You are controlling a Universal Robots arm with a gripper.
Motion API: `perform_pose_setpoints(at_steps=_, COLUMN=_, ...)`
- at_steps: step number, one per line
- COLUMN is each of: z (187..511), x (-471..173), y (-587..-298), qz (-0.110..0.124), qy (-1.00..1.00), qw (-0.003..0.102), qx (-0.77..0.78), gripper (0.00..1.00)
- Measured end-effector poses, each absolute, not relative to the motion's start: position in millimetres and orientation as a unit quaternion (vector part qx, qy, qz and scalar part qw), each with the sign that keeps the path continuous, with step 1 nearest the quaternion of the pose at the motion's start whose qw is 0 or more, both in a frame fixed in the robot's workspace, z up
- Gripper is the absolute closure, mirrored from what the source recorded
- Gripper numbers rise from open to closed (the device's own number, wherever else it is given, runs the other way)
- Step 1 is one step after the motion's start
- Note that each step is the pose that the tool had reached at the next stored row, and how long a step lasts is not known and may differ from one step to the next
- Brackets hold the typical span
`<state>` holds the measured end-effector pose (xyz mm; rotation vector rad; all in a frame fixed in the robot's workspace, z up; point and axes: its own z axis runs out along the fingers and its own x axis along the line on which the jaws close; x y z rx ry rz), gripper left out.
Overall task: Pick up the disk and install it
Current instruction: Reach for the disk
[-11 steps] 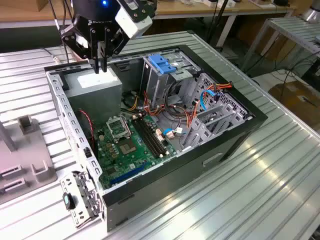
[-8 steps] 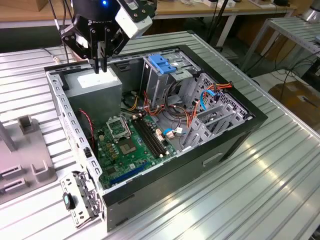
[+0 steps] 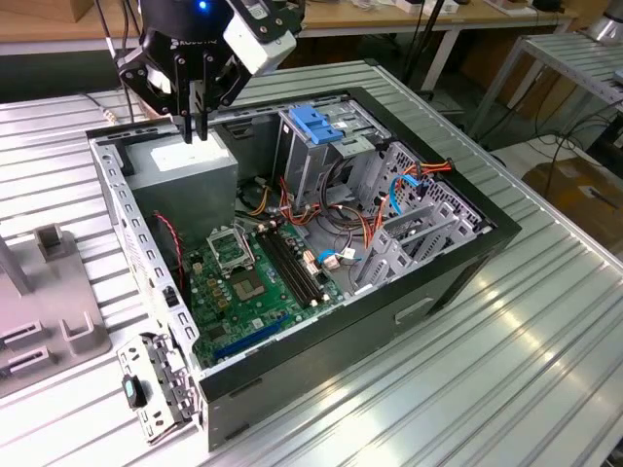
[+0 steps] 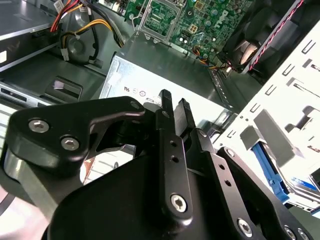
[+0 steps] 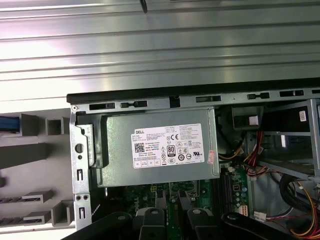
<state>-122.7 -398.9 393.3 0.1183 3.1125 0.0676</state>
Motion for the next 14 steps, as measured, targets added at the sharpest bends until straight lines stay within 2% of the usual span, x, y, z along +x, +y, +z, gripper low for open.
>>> perform_pose_setpoints(at_steps=14, z=393.2, x=-133.0, y=-398.9, qz=0.022, qy=0.999, qw=0.013, qx=0.038, gripper=0.76)
